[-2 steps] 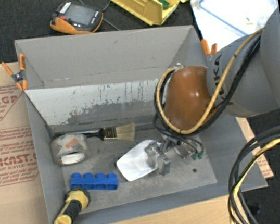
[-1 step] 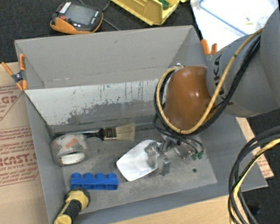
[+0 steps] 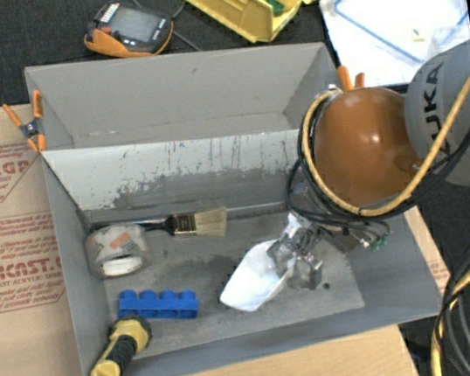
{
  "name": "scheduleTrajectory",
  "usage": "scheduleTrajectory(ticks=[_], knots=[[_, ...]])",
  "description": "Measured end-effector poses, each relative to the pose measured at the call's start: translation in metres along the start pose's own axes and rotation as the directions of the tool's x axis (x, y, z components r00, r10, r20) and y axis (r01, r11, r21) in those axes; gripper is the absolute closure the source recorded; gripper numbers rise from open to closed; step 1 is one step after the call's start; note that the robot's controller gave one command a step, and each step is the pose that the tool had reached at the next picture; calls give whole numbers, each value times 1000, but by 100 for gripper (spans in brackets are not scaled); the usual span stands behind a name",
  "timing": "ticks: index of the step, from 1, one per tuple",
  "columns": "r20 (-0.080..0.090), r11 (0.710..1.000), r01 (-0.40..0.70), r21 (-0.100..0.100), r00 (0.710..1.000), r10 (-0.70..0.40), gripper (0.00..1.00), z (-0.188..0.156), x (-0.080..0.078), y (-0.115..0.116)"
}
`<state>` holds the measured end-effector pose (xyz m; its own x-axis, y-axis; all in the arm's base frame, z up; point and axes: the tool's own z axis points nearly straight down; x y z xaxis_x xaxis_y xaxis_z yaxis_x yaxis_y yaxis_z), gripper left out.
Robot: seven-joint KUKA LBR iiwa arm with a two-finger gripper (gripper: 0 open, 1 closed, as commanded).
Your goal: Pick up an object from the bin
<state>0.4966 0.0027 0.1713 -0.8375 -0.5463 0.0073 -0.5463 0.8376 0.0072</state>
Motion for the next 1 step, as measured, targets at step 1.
scheduleTrajectory(ticks=[1], knots=[[2, 956, -293, -1, 956, 293, 100, -46, -56, -13]])
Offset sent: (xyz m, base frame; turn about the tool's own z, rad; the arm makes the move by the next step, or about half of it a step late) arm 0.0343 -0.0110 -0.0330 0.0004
